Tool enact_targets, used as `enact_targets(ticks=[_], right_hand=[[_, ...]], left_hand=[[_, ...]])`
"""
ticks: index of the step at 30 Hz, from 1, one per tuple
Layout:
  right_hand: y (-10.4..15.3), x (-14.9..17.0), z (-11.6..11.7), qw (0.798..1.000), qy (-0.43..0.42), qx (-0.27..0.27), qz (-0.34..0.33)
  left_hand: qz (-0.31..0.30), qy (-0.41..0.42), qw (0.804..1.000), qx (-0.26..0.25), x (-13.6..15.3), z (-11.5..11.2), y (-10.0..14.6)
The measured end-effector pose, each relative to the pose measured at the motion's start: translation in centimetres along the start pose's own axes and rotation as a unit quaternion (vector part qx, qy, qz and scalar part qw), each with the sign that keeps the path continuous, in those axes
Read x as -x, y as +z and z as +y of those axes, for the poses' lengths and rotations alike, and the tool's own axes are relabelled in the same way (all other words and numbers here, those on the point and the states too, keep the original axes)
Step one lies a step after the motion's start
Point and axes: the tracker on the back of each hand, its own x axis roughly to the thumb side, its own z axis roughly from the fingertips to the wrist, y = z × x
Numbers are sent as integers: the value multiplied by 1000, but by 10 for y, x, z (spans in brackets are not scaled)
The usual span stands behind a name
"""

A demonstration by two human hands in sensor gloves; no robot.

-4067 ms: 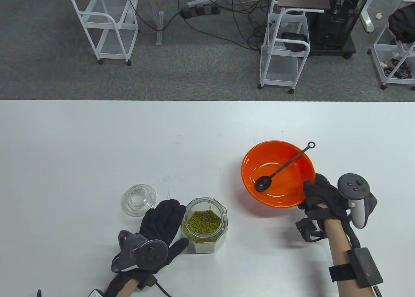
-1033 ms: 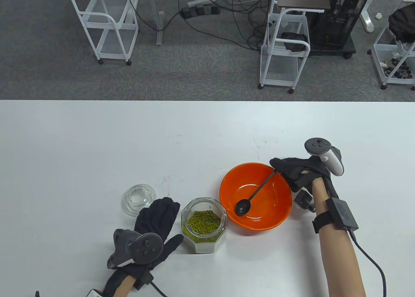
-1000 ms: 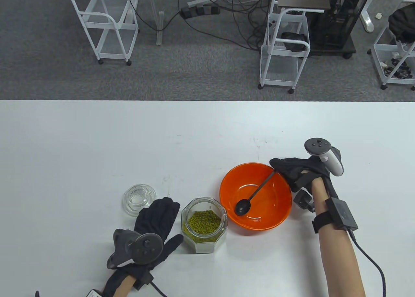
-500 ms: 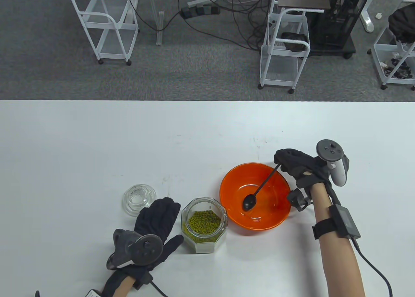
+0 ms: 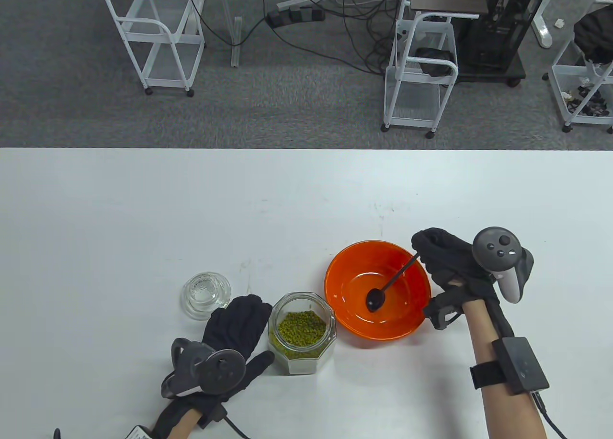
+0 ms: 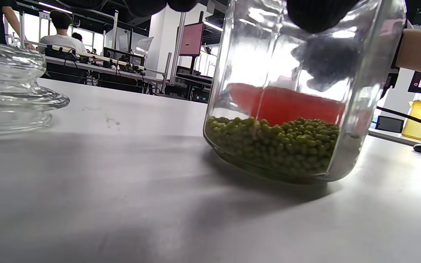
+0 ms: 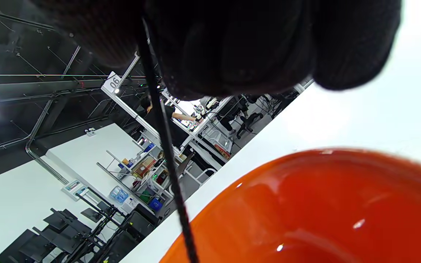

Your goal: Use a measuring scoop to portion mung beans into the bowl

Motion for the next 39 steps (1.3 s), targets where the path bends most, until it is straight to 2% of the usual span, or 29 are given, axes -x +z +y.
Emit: enact_targets(ticks=[3,5,7,10,13,20,27,33,39], right_hand=[[14,-1,5,998,-52,19,27],[21,2,8,994,-87,52,44],[32,9,9,984,-134,95,64],[42,14,7,973,-186,116,71],[52,12,2,966,-219,120,68],[83,-2,-22,951,-257,167,45],[96,16,-15,922,-351,154,57],[97,42,-2,887,-442,117,70],[98,50,0,882,-450,116,75]], left_hand=[[-3,3,1000,-4,0,0,0],[-3,4,1000,-5,0,0,0],[-4,7,1000,-5,0,0,0],[-4,8,1000,-5,1,0,0],[-5,9,1000,-4,0,0,-1],[-6,11,1000,0,1,-1,-2],[-5,8,1000,0,0,0,-2],[-6,17,1000,6,2,0,-3],[-15,119,993,8,9,1,-8]])
